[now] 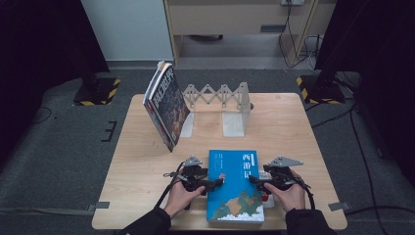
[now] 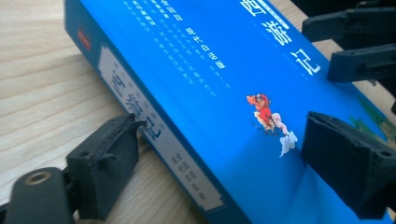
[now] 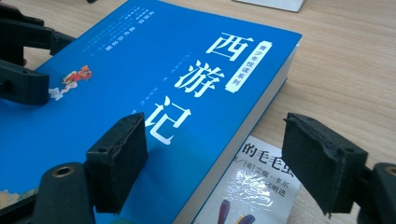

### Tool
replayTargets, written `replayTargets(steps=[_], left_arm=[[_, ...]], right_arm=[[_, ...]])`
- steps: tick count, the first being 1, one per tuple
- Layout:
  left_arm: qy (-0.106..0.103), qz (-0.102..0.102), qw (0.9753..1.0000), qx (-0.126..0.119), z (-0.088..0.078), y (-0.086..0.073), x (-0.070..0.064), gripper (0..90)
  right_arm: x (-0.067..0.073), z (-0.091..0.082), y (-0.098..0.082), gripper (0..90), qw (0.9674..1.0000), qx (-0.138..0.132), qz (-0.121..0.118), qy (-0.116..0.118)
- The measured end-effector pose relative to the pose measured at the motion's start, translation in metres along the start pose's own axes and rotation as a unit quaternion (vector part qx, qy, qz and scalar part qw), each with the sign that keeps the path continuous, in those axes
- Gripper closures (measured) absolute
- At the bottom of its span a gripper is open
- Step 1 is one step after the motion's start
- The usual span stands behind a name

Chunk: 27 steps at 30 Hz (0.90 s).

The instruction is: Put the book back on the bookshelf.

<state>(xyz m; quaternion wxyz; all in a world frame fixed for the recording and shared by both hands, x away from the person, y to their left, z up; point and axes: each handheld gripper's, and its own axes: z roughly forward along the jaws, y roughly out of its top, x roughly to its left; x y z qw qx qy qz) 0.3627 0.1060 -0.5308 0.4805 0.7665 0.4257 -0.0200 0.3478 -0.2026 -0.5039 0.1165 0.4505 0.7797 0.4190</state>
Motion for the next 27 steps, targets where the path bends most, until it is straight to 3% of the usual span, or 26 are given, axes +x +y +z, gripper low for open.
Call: replayTargets(steps=[5,16,27], left_arm=[[-0.01,-0.021,0.9997,-0.004,0.008,-0.001,0.005,2.8],[-0.022,-0.012,0.9996,-0.016,0.012,-0.003,0.006,0.0],[-0.014,-0.016,0.9996,-0.02,0.014,-0.002,0.004,0.0]], right_arm=[[0.001,0.002,0.0,23.7,1.0,0.003,0.005,0.006],[0.001,0.008,-0.002,23.6,0.9994,-0.002,0.025,0.024],[0.001,0.009,-0.004,23.6,0.999,-0.007,0.033,0.029]])
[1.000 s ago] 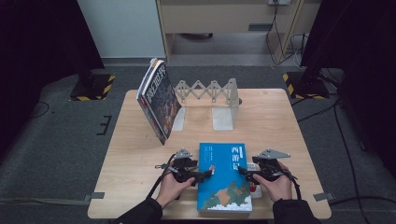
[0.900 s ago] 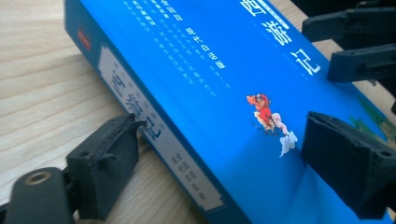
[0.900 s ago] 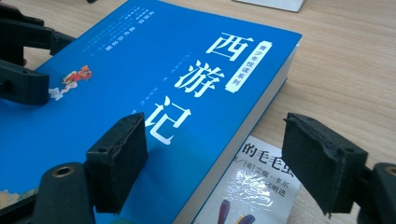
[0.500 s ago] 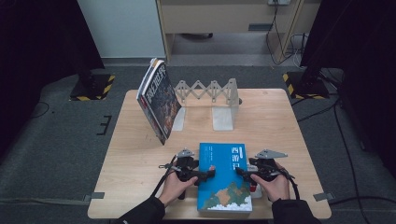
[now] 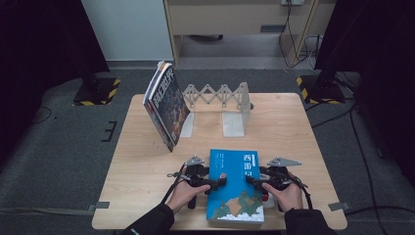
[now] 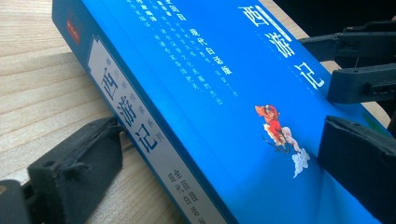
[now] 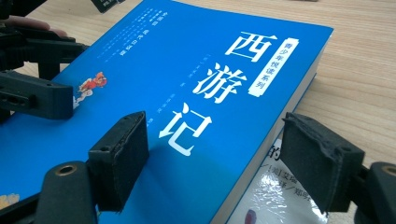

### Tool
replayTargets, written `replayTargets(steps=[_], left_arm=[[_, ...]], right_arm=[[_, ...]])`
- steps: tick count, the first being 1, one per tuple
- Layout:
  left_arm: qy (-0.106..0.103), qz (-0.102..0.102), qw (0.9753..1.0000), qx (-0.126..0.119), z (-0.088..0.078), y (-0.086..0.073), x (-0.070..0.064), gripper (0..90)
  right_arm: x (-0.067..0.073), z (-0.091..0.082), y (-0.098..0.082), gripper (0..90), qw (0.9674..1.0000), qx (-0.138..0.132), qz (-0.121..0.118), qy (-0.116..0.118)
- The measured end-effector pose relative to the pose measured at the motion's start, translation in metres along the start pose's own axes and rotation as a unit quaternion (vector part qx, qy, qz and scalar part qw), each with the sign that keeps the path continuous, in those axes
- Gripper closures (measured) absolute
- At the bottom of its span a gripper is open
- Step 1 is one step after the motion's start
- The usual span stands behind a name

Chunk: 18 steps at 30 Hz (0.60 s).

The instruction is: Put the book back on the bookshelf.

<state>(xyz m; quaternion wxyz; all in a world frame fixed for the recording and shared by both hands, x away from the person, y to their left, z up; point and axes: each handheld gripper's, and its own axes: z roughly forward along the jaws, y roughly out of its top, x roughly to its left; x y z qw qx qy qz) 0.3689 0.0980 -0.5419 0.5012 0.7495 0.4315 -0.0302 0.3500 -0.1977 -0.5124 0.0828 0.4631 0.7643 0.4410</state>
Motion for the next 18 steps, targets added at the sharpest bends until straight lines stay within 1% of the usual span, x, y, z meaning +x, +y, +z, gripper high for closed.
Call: replayTargets(steps=[3,5,8,9,12,15,17,18], left_arm=[[0.0,-0.001,1.0,-0.002,0.0,0.0,0.001,0.0],[0.002,-0.008,1.0,-0.004,-0.001,0.0,0.001,1.2],[0.001,-0.022,0.9998,-0.002,-0.004,0.001,0.002,6.3],[-0.004,-0.028,0.9996,0.002,-0.004,0.002,0.002,7.7],[-0.004,-0.036,0.9993,0.006,-0.005,0.002,0.003,10.6],[-0.009,-0.057,0.9982,0.013,-0.008,0.003,0.004,15.1],[-0.012,-0.067,0.9975,0.016,-0.01,0.004,0.005,18.1],[-0.012,-0.068,0.9974,0.017,-0.011,0.005,0.006,19.4]], right_arm=[[0.0,0.0,0.0,23.6,1.0,0.0,0.001,0.001],[0.0,0.0,0.0,23.6,1.0,0.0,0.003,0.003],[-0.001,0.001,0.0,23.6,1.0,0.001,0.008,0.005],[-0.001,0.001,0.0,23.6,0.9999,0.0,0.009,0.006],[-0.001,0.002,-0.001,23.4,0.9998,0.001,0.015,0.01],[-0.002,0.002,-0.001,23.3,0.9998,0.002,0.019,0.011],[-0.002,0.003,-0.001,23.1,0.9997,0.0,0.022,0.012],[-0.002,0.003,-0.001,23.1,0.9996,0.0,0.024,0.013]])
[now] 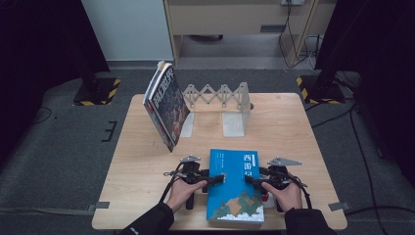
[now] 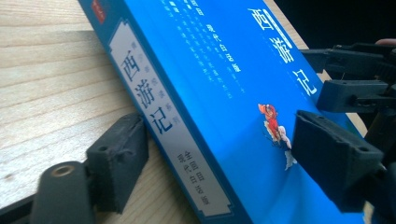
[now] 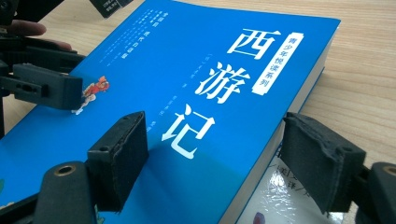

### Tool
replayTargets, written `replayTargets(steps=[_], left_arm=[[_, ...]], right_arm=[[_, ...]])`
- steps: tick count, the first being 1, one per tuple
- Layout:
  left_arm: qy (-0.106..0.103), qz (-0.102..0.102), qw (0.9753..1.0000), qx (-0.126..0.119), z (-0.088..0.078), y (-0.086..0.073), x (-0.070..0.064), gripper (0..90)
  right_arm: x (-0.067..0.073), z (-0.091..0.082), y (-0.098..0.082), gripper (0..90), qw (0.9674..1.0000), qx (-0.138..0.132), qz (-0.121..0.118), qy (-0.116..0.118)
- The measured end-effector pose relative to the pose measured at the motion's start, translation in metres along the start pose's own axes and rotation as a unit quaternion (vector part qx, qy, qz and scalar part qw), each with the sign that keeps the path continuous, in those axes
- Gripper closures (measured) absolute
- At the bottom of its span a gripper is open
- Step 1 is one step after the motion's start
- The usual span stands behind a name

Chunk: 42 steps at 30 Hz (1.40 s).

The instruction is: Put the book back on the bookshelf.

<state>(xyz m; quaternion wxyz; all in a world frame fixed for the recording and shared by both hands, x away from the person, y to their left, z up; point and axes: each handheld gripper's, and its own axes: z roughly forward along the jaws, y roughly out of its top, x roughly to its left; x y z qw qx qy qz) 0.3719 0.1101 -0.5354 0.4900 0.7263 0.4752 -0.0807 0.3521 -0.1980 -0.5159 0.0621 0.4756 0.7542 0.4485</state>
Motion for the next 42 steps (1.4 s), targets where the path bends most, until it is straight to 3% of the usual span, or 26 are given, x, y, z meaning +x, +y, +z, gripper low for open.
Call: replayTargets(steps=[5,14,19,22,25,29,42], left_arm=[[0.001,-0.005,1.0,-0.001,-0.005,0.003,0.0,27.2],[-0.004,-0.015,0.9997,0.019,-0.012,0.006,-0.002,32.8],[-0.009,-0.024,0.9995,0.017,-0.016,0.008,-0.003,36.8],[-0.025,-0.034,0.9991,0.001,-0.02,0.01,-0.005,41.3],[-0.048,-0.022,0.9986,-0.004,-0.023,0.016,-0.009,44.9],[-0.045,-0.013,0.9989,-0.001,-0.022,0.017,-0.012,44.9],[-0.044,-0.026,0.9985,0.02,-0.007,0.024,-0.012,43.7]], right_arm=[[-0.001,0.0,-0.001,22.8,1.0,-0.001,0.004,0.001],[-0.001,0.002,-0.002,22.5,0.9998,-0.005,0.017,0.007],[-0.002,0.001,-0.002,22.6,0.9997,-0.005,0.021,0.011],[-0.003,0.001,-0.003,23.0,0.9996,-0.007,0.024,0.011],[-0.006,-0.001,-0.003,23.4,0.9992,-0.008,0.037,0.016],[-0.006,-0.001,-0.003,23.7,0.9987,-0.01,0.046,0.02],[-0.008,-0.003,-0.001,29.2,0.9989,-0.007,0.045,0.015]])
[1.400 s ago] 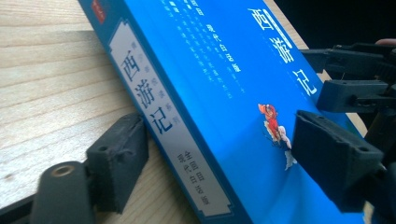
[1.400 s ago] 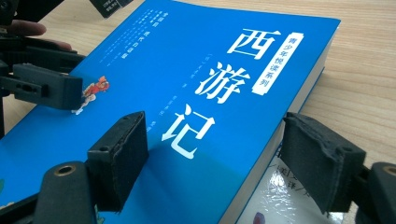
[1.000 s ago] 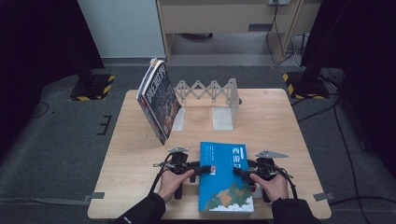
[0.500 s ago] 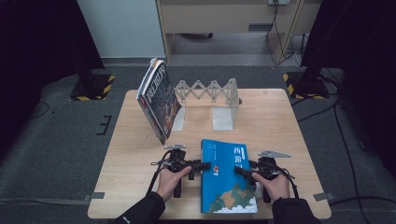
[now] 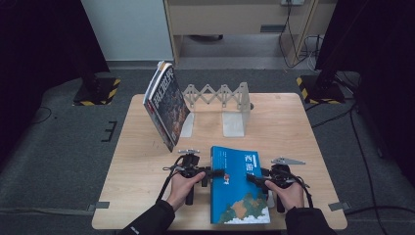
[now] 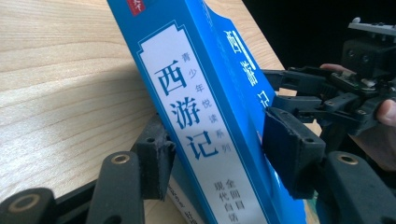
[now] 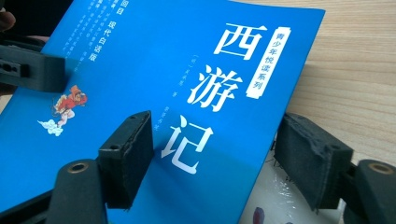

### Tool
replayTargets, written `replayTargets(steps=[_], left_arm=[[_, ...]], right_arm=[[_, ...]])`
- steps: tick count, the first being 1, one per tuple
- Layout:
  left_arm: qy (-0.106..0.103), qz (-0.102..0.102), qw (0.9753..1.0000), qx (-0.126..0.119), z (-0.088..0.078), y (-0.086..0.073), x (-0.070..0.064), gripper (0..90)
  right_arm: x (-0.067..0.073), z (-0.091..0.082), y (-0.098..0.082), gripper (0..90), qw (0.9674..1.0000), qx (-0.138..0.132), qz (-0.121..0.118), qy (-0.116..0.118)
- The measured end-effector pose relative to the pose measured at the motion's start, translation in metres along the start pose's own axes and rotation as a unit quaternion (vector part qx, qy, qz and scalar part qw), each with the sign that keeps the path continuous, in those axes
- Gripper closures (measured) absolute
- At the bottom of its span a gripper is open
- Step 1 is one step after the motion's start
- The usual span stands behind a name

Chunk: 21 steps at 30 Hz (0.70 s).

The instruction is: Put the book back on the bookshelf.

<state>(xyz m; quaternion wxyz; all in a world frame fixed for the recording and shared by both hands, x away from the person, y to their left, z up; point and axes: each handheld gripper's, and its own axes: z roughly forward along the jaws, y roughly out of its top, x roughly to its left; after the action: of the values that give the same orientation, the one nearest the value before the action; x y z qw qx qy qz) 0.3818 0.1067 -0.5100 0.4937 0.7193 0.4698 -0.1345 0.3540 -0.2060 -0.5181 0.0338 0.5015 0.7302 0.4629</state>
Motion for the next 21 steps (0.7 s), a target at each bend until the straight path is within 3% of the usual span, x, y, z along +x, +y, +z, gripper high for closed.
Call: replayTargets(steps=[10,21], left_arm=[[-0.023,-0.022,0.9994,0.014,0.014,-0.001,0.004,44.9],[-0.03,-0.033,0.999,0.008,0.009,0.0,0.002,50.7]], right_arm=[[0.002,0.003,0.002,33.6,1.0,-0.004,-0.005,0.007],[0.002,0.002,0.002,32.7,0.9998,0.0,-0.017,0.014]])
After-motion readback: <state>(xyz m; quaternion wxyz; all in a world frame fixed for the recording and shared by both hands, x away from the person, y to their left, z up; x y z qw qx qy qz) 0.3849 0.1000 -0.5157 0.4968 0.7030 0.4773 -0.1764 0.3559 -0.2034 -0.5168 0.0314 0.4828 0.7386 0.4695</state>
